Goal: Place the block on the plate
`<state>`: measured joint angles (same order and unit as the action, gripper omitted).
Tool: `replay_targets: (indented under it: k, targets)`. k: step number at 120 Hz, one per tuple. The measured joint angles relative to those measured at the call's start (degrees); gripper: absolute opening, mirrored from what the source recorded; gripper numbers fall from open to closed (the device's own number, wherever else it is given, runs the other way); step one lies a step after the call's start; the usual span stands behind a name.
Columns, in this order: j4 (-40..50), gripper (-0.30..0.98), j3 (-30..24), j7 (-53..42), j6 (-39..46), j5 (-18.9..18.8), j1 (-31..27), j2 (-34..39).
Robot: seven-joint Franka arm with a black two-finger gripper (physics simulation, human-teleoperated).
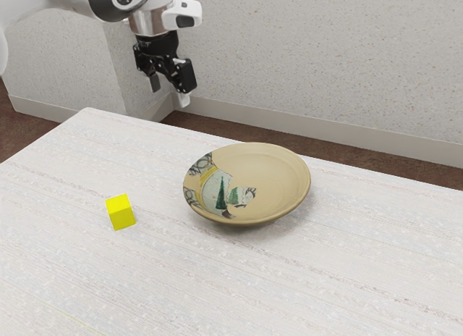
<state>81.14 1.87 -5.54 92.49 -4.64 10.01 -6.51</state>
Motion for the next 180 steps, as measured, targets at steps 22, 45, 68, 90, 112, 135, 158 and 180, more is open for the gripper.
replay_targets:
  k: [22,45,68,90,112,135,158,180]
  targets:
    - [0.9,0.69,-0.2,0.0,-1.0,-0.1,0.1,0.4]
    - [8.5,0.69,1.9,0.4,-0.3,-0.9,0.9,1.1]
    - [22.3,0.69,7.7,1.6,7.0,4.0,-0.4,1.2]
    - [27.0,0.69,13.1,8.4,13.6,7.4,0.6,0.3]
    - [30.4,0.69,19.3,19.9,19.5,8.2,-2.9,-3.4]
    - [31.4,0.69,19.7,28.2,25.0,10.0,-6.0,-8.9]
    - [29.8,0.69,19.3,34.5,31.0,14.4,-6.2,-13.0]
    - [29.6,0.69,19.3,38.6,34.2,15.4,-6.2,-15.2]
